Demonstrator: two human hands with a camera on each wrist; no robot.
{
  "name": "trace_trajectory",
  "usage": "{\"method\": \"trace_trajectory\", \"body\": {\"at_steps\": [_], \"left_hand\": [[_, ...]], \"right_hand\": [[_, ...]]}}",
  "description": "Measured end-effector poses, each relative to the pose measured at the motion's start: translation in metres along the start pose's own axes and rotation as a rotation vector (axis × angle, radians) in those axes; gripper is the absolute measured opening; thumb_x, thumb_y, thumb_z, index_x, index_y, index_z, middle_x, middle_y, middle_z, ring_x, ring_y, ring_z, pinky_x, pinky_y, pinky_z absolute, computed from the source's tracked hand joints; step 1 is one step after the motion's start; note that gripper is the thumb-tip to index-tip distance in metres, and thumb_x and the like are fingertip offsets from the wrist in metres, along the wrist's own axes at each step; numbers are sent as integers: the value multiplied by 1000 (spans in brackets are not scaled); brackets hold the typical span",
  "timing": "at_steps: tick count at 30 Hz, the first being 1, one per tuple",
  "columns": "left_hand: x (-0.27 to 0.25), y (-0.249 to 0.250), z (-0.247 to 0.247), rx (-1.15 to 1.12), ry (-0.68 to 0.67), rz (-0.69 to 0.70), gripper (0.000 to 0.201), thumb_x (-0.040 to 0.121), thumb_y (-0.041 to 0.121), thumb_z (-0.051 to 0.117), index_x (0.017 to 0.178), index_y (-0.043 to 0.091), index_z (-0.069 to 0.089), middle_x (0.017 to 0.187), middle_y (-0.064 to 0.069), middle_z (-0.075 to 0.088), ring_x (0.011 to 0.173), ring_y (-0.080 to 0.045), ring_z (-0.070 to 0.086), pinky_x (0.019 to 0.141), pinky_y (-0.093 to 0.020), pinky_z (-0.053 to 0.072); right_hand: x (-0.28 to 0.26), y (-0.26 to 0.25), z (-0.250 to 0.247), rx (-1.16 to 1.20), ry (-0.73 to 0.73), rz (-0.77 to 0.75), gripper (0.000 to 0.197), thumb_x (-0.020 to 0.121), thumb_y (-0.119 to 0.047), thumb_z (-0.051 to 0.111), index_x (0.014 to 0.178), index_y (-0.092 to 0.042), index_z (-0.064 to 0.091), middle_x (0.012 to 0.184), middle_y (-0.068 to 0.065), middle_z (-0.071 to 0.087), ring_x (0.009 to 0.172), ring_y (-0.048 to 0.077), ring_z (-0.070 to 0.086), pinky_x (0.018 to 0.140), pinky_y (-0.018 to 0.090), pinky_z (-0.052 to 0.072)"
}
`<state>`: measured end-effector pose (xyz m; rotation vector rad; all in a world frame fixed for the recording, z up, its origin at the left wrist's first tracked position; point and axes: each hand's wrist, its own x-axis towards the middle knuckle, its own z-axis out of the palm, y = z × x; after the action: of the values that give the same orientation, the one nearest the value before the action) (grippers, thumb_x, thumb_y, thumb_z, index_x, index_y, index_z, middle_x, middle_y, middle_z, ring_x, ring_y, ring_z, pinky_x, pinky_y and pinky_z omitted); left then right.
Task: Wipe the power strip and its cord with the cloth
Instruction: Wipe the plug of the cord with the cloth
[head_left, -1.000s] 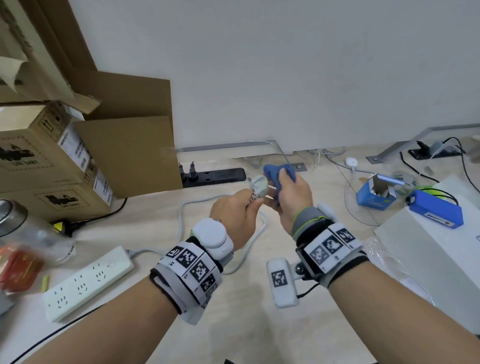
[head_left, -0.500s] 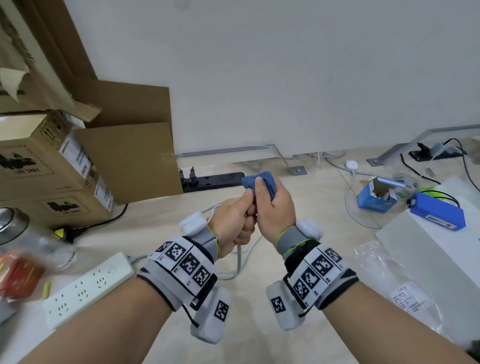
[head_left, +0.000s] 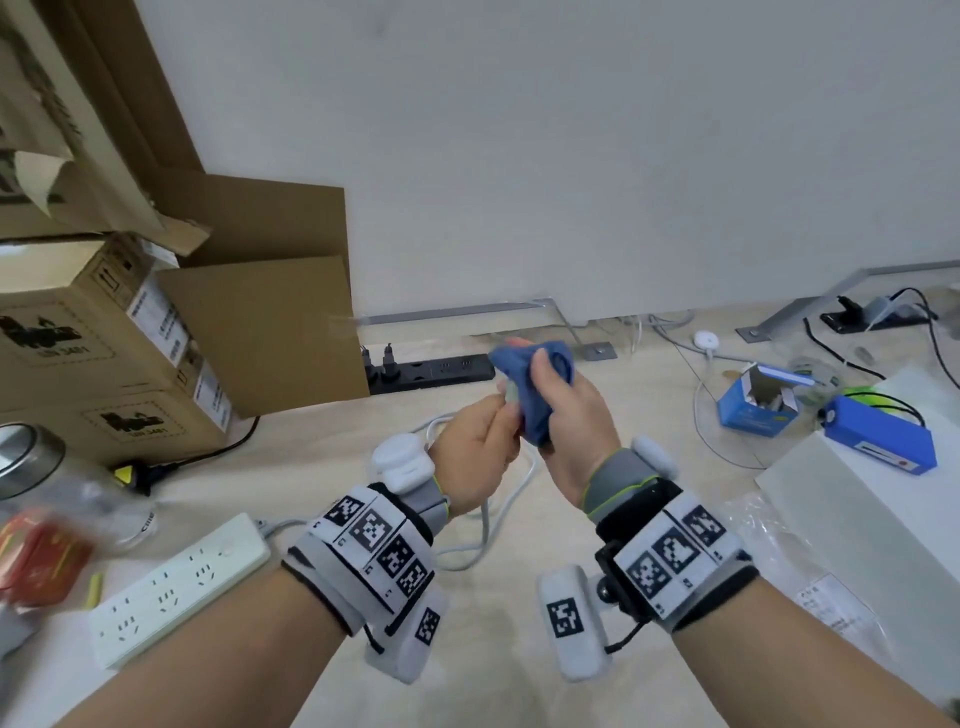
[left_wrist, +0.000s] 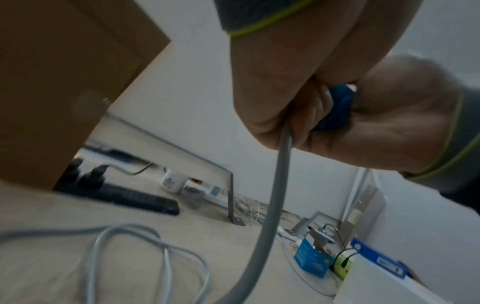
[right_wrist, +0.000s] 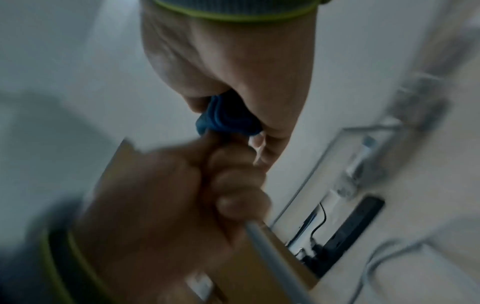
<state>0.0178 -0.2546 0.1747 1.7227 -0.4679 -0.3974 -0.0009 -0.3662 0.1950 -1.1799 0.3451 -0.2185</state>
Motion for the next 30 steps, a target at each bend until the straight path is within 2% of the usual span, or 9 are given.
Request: {"method": "trace_trajectory", "body": {"at_steps": [2, 6, 8, 11, 14, 20, 24, 27, 30], "left_hand": [[1, -2, 5, 218, 40, 122, 29, 96, 24, 34, 79, 9, 52, 59, -1, 48, 50, -13, 42, 51, -26, 34], [1, -7, 6, 340, 51, 262, 27, 89, 29, 31, 72, 14, 46, 61, 1, 50, 55, -9, 47, 54, -23, 35], [-1, -8, 6, 388, 62, 336, 24, 90, 30, 32, 67, 26, 36, 59, 10, 41, 54, -4, 46, 51, -15, 29], [-3, -11, 6, 396, 50, 418, 31, 91, 41, 30, 71, 21, 41, 59, 11, 39, 53, -3, 44, 51, -15, 26], [-4, -12, 3, 330, -2, 424, 33, 93, 41, 30, 75, 17, 44, 58, 10, 40, 54, -7, 41, 54, -15, 29], [1, -12, -2, 120, 13, 298, 32, 94, 32, 34, 84, 7, 51, 61, 4, 42, 52, -8, 35, 54, -24, 32], [7, -15, 2, 118, 29, 274, 33, 93, 36, 34, 91, 9, 53, 65, 5, 56, 56, -14, 50, 56, -32, 42], [8, -14, 6, 230, 40, 296, 43, 91, 39, 30, 100, 5, 54, 80, -12, 64, 73, -26, 60, 67, -42, 50], [4, -11, 3, 314, 21, 342, 27, 91, 34, 33, 73, 18, 46, 59, 7, 47, 54, -8, 44, 55, -28, 37]], "right_hand": [[-7, 9, 4, -293, 12, -175, 18, 93, -31, 54, 111, -32, 58, 115, 1, 65, 107, 15, 62, 94, 29, 48], [-7, 6, 6, -379, 176, -214, 32, 89, -44, 50, 92, -17, 68, 90, 6, 71, 83, 22, 65, 82, 35, 52], [-5, -2, 7, -317, 168, -140, 39, 92, -45, 47, 80, -15, 70, 88, 14, 72, 78, 34, 65, 74, 38, 55], [0, -21, 4, 1, 86, 171, 38, 100, -40, 42, 85, -11, 62, 75, 10, 70, 64, 28, 65, 58, 31, 54], [5, -34, -7, 175, 36, 287, 41, 99, -45, 37, 93, -11, 59, 75, 10, 71, 65, 25, 68, 62, 32, 56], [0, -27, -11, 249, -20, 132, 43, 99, -45, 34, 114, -14, 62, 112, 13, 66, 90, 26, 64, 81, 43, 50], [-12, -6, -2, -229, -78, -238, 26, 99, -32, 44, 123, -26, 53, 118, -14, 61, 105, -1, 60, 95, 23, 47], [-11, 5, 3, -471, 31, -390, 30, 88, -40, 50, 110, -22, 59, 98, -12, 66, 83, -1, 61, 79, 21, 48], [-3, -3, 5, -370, 119, -204, 28, 94, -40, 50, 88, -16, 64, 83, 0, 71, 65, 10, 60, 64, 29, 47]]}}
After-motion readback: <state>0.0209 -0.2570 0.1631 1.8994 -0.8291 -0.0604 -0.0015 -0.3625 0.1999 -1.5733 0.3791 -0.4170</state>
